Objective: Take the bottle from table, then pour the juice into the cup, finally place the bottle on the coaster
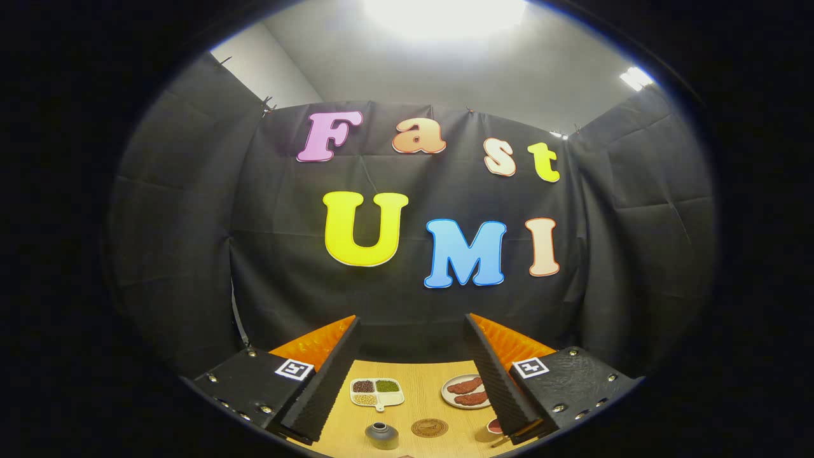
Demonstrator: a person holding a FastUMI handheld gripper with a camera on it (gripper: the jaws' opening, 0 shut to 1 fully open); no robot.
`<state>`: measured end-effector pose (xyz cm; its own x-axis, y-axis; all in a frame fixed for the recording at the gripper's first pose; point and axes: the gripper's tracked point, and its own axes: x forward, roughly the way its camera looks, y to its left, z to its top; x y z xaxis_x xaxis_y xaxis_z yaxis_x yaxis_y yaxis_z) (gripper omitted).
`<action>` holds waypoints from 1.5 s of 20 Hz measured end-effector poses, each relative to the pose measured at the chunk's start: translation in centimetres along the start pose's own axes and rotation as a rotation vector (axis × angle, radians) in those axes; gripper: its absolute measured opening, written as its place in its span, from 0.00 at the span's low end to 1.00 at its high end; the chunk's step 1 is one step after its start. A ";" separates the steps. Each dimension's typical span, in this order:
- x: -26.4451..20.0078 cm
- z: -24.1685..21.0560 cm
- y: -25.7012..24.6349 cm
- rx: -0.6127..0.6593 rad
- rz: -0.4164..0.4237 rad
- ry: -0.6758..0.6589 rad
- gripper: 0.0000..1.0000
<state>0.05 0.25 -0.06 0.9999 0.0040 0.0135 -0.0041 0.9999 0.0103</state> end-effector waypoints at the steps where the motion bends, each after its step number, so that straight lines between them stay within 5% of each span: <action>1: 0.0 -0.2 0.1 -0.003 -0.001 0.003 0.98; 11: 1.0 -5.7 0.7 0.044 -0.016 -0.026 0.98; 30: 5.0 -30.6 5.4 0.045 0.051 0.068 0.98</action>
<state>5.42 5.94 -30.52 0.9970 0.0567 -0.0531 -0.0537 0.9970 0.0563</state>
